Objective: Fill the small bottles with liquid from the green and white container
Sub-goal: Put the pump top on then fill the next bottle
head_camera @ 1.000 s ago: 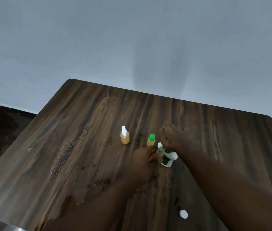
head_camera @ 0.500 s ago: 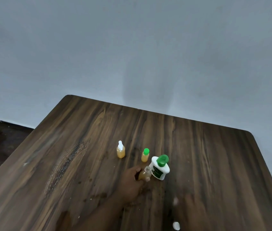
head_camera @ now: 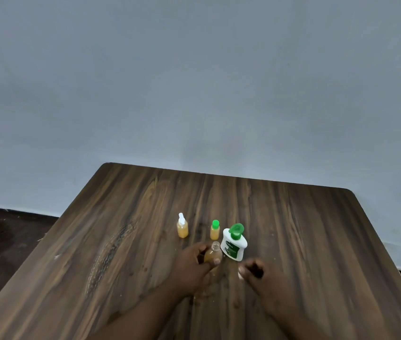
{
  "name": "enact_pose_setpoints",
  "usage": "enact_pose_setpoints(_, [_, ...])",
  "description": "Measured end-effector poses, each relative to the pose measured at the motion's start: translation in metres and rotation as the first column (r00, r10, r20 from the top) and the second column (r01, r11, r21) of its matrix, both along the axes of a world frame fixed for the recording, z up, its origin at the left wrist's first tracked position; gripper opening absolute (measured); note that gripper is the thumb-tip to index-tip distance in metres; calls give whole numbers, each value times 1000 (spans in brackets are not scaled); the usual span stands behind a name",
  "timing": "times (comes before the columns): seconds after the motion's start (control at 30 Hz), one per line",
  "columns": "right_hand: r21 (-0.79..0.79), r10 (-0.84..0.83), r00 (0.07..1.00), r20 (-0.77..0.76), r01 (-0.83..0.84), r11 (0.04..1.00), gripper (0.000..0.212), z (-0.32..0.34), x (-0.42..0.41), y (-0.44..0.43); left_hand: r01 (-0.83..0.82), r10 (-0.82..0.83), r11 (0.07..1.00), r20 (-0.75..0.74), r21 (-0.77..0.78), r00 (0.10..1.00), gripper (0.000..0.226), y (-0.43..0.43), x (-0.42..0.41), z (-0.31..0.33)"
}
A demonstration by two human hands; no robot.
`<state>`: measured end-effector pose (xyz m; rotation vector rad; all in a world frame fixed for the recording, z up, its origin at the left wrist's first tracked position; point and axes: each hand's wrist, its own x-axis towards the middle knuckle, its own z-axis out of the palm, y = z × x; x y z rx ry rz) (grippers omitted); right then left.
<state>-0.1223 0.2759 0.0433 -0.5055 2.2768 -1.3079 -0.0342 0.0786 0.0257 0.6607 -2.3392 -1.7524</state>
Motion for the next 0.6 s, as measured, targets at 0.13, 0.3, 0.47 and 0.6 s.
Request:
enact_pose_setpoints(0.13, [-57,138,977,-165,-149,987,15,74,-9,-51,67,-71,997,-80,-49,994,23,-16,2,21])
enact_pose_setpoints(0.3, [229,333,851,-406,-258,938,19,107,-3,-93,80,-89,992,-99,-94,991,21,-39,11,39])
enact_pose_setpoints(0.47, [476,575,596,-561,-336,812,21,126,5,-123,69,-91,983,-128,-169,988,25,-61,19,52])
enact_pose_setpoints(0.6, [626,645,509,-570,-241,742,18,142,6,-146,67,-98,980,-159,-189,982,19,-76,18,61])
